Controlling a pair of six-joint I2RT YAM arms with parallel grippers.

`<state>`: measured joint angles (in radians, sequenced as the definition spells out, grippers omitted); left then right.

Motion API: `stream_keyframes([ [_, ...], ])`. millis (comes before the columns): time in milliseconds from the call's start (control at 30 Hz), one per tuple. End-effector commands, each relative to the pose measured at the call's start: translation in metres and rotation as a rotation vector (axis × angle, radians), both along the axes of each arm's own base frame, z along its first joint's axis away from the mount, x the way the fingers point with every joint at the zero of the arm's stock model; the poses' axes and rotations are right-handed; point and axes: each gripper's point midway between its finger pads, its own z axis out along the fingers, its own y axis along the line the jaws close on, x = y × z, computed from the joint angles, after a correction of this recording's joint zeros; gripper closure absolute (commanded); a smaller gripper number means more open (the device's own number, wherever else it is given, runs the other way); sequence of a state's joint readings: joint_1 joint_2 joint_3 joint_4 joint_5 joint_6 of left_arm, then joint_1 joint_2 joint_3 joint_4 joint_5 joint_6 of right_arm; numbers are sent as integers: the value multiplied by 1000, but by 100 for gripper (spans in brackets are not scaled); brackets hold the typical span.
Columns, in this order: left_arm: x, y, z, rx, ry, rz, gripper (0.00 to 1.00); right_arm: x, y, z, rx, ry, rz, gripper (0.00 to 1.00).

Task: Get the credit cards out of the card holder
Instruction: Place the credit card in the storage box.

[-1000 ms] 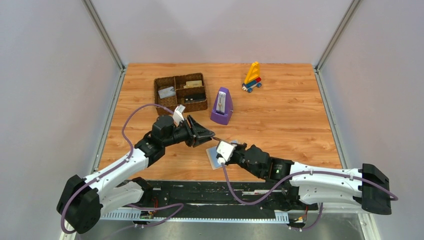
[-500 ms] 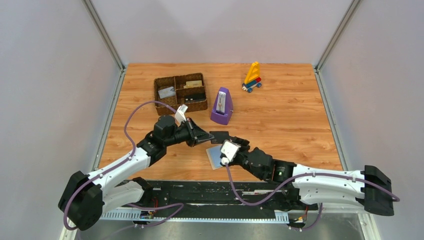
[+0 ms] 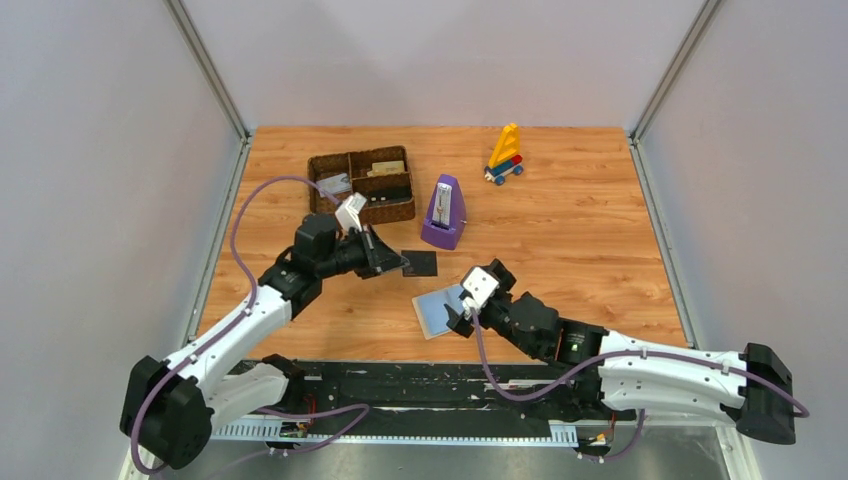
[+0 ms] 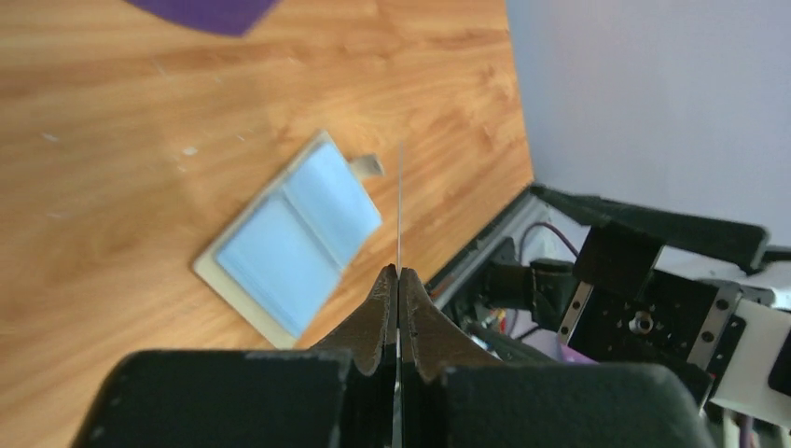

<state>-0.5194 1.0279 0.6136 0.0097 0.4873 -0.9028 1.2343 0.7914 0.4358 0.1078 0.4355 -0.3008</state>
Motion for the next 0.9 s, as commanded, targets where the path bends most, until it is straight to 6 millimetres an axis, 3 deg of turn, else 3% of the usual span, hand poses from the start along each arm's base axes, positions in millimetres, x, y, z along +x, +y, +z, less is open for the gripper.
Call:
stream_keyframes([
  [0, 20, 33, 26, 100, -130, 40, 100, -4, 18, 2, 76, 138, -12, 0],
  [133, 38, 63, 38, 177, -168, 93, 100, 6, 20, 0, 195, 306, -189, 0],
  [267, 64, 89, 46, 229, -156, 157, 100, 7, 21, -14, 155, 367, -242, 0],
  [500, 133, 117, 46, 311, -119, 249, 100, 6, 14, -6, 195, 422, -281, 0],
  [667, 185, 118, 34, 276, -80, 252, 100, 2, 0, -9, 225, 434, -277, 0],
  [867, 225, 112, 9, 250, -30, 242, 100, 5, -15, -8, 261, 428, -295, 0],
])
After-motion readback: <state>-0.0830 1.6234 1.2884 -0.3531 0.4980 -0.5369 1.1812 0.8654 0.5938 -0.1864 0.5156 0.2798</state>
